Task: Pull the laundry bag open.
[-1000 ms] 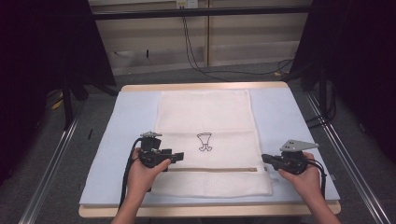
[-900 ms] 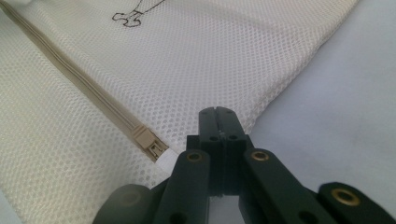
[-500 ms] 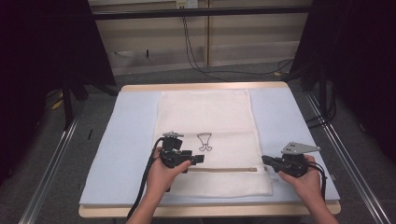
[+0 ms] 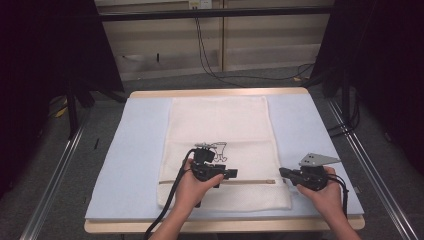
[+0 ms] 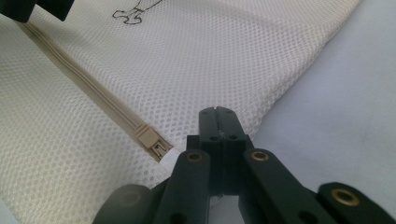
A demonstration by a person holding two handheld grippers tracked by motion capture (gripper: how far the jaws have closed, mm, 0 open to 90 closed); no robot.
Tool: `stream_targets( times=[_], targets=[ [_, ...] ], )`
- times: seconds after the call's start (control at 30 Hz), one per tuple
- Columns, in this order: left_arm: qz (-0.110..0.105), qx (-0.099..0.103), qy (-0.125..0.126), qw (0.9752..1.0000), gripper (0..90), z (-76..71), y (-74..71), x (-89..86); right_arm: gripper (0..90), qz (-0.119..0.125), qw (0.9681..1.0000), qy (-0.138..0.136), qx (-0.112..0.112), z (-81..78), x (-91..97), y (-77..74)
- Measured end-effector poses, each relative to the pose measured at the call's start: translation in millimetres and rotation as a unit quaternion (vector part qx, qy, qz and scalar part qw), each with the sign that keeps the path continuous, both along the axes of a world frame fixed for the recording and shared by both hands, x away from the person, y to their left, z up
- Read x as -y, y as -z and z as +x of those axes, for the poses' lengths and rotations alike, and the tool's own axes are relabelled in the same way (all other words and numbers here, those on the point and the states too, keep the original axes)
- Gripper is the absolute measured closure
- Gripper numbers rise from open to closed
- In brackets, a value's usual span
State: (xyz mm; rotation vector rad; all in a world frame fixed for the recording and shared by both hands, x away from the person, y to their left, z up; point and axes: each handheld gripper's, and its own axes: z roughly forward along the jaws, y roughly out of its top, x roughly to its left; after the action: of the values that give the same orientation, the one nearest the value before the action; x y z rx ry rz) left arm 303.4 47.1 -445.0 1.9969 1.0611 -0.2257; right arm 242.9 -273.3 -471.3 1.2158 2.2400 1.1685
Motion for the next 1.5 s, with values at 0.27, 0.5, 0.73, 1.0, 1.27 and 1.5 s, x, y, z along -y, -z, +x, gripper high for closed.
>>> stream_targets(
  times=[0.27,0.5,0.73,1.0,1.27,1.5],
  targets=[
    [-0.005,-0.023,0.013,0.9996,49.1,-2.6,4.7,23.6,90.0,-0.009,0.9999,-0.01,-0.002,-1.5,-3.1,1.9],
    [-0.022,-0.048,0.026,0.9983,53.0,-4.2,10.7,43.3,90.0,-0.012,0.9999,-0.011,-0.005,-3.9,-2.6,3.1],
    [-0.034,-0.075,0.034,0.996,56.9,-6.1,16.2,61.6,90.0,-0.016,0.9998,-0.013,-0.008,-4.7,-2.2,5.3],
    [-0.031,-0.096,0.037,0.9942,62.0,-4.2,26.6,76.1,90.0,-0.022,0.9995,-0.015,-0.014,-6.2,-2.8,8.9],
    [-0.031,-0.113,0.021,0.9929,68.2,-1.9,38.2,92.1,90.0,-0.025,0.9994,-0.019,-0.016,-5.3,-3.1,10.8],
    [-0.04,-0.135,0.006,0.99,71.9,-3.0,39.5,100.5,90.0,-0.027,0.9994,-0.019,-0.013,-5.6,-3.4,11.6]
  ],
)
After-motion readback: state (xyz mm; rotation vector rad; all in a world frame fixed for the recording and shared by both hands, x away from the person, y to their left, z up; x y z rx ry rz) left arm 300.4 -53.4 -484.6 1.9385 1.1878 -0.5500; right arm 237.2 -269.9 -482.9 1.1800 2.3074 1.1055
